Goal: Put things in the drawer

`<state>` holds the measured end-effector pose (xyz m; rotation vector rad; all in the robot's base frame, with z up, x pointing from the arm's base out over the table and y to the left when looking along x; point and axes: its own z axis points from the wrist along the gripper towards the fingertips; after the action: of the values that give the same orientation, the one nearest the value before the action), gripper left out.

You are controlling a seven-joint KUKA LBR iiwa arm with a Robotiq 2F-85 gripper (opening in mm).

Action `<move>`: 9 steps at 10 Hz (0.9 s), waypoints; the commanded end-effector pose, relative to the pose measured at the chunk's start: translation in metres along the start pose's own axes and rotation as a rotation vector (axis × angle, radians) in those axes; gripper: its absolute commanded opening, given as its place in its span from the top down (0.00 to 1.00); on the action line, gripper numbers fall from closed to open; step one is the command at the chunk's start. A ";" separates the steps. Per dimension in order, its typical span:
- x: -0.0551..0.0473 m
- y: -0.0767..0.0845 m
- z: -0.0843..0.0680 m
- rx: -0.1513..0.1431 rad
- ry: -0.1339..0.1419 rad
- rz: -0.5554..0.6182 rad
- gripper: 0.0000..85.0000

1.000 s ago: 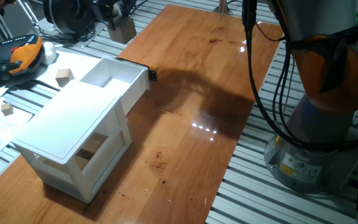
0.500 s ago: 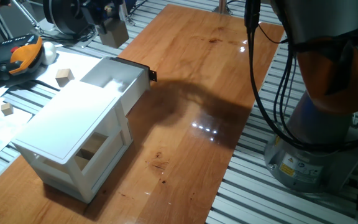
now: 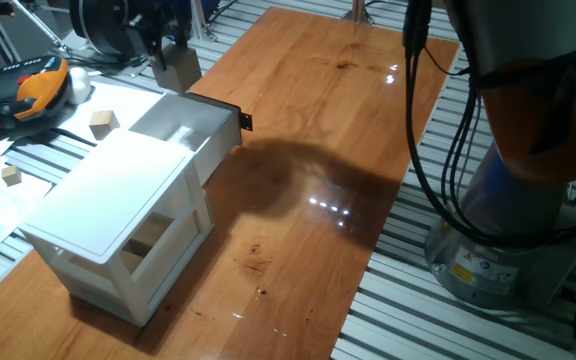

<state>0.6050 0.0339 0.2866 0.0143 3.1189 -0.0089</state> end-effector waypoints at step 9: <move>0.015 0.014 0.009 0.043 -0.004 -0.025 1.00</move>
<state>0.5905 0.0482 0.2777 -0.0217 3.1165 -0.0721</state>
